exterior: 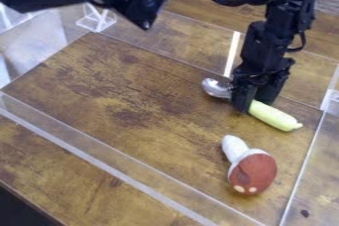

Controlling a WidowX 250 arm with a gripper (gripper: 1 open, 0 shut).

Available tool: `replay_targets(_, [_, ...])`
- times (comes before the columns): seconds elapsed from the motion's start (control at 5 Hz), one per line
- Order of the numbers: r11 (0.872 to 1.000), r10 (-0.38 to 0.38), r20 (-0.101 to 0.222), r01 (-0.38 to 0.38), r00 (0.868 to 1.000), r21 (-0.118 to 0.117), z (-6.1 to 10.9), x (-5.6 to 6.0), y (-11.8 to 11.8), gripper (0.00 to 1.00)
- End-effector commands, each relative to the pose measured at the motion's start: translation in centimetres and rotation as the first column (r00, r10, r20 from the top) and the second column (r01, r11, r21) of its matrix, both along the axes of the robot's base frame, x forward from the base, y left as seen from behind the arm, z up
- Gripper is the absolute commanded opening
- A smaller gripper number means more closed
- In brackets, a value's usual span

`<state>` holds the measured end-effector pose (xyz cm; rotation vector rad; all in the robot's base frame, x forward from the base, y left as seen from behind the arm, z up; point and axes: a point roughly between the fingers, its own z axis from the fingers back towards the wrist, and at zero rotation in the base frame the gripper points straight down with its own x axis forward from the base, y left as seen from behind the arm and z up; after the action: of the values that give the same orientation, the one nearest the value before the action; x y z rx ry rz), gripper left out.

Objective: Move the green spoon to the right

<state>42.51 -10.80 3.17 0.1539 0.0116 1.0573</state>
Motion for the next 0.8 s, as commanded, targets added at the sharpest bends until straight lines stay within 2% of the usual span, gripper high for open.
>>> replay_targets(0.0, [0.999,-0.046,0.025,0.046,0.999,-0.011,1.9,-0.4,-2.3,0.00])
replay_targets(0.2, [0.996,-0.086,0.012,0.086,0.996,-0.020,2.6,-0.4,-3.6,1.00])
replay_targets(0.4, [0.999,-0.037,-0.001,0.037,0.999,-0.040,3.7,-1.3,-4.5,0.00])
replay_targets(0.6, [0.999,0.015,-0.012,-0.015,1.000,-0.042,4.5,-2.2,-5.2,0.00])
